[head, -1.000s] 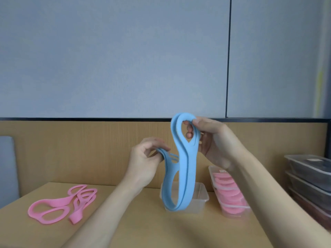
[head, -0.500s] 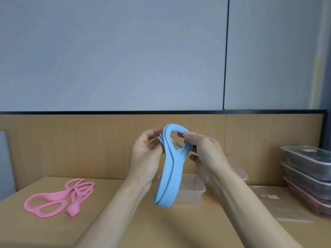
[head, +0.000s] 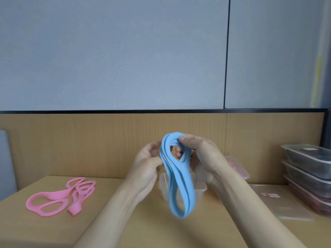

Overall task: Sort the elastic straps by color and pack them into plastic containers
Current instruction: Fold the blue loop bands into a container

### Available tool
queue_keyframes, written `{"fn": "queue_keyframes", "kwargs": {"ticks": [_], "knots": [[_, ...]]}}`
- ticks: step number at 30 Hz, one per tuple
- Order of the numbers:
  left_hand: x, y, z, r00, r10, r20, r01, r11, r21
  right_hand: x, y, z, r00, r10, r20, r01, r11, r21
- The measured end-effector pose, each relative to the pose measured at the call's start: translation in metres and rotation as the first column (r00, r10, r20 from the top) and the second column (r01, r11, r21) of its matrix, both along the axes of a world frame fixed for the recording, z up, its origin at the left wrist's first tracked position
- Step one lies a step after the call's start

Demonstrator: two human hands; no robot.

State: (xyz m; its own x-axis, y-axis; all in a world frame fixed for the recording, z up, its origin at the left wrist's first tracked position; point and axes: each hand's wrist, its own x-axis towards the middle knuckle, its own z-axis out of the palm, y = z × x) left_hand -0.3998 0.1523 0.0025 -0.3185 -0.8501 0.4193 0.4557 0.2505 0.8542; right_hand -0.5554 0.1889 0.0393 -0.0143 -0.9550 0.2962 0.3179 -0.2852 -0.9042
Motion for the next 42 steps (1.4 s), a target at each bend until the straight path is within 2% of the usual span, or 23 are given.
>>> {"fn": "queue_keyframes", "kwargs": {"ticks": [4,6,8,10,13,17,20,24,30,33,38,42], "knots": [[0.005,-0.002,-0.023,0.996,-0.036,0.080,0.034,0.999,0.031,-0.004,-0.003,0.004,0.996,-0.086,0.029,0.087,0.996,-0.007],[0.003,0.001,-0.029,0.968,0.039,0.249,-0.025,0.998,-0.059,-0.006,-0.005,0.004,0.993,-0.113,0.014,0.113,0.994,-0.007],[0.000,0.005,-0.031,0.901,0.111,0.420,-0.056,0.988,-0.142,-0.007,-0.008,0.002,0.992,-0.124,-0.008,0.124,0.992,-0.015],[-0.003,0.004,-0.033,0.832,0.202,0.517,-0.123,0.975,-0.184,-0.007,-0.011,0.000,0.993,-0.115,-0.010,0.115,0.993,-0.021],[-0.004,-0.001,-0.036,0.797,0.237,0.555,-0.145,0.968,-0.206,-0.006,-0.013,-0.004,0.995,-0.099,0.003,0.099,0.995,-0.020],[-0.004,-0.001,-0.038,0.796,0.072,0.601,-0.015,0.995,-0.098,-0.003,-0.016,-0.010,0.991,-0.137,-0.009,0.137,0.991,-0.009],[-0.007,-0.003,-0.042,0.758,0.125,0.640,-0.067,0.991,-0.114,0.000,-0.017,-0.013,0.988,-0.152,-0.012,0.152,0.988,-0.011],[-0.007,-0.012,-0.047,0.794,0.146,0.590,-0.092,0.988,-0.121,-0.001,-0.019,-0.013,0.988,-0.153,-0.008,0.153,0.988,-0.017],[-0.001,-0.015,-0.044,0.854,0.152,0.498,-0.088,0.985,-0.149,-0.017,-0.025,-0.018,0.923,-0.330,-0.198,0.332,0.943,-0.025],[-0.001,-0.018,-0.041,0.888,0.153,0.433,-0.107,0.986,-0.130,-0.025,-0.033,-0.029,0.907,-0.342,-0.247,0.360,0.932,0.030],[0.000,-0.027,-0.043,0.924,0.149,0.351,-0.123,0.988,-0.097,-0.034,-0.037,-0.047,0.935,-0.248,-0.255,0.303,0.931,0.205],[-0.002,-0.032,-0.049,0.969,0.037,0.244,-0.039,0.999,0.001,-0.034,-0.038,-0.063,0.977,-0.148,-0.153,0.187,0.940,0.285]]}}
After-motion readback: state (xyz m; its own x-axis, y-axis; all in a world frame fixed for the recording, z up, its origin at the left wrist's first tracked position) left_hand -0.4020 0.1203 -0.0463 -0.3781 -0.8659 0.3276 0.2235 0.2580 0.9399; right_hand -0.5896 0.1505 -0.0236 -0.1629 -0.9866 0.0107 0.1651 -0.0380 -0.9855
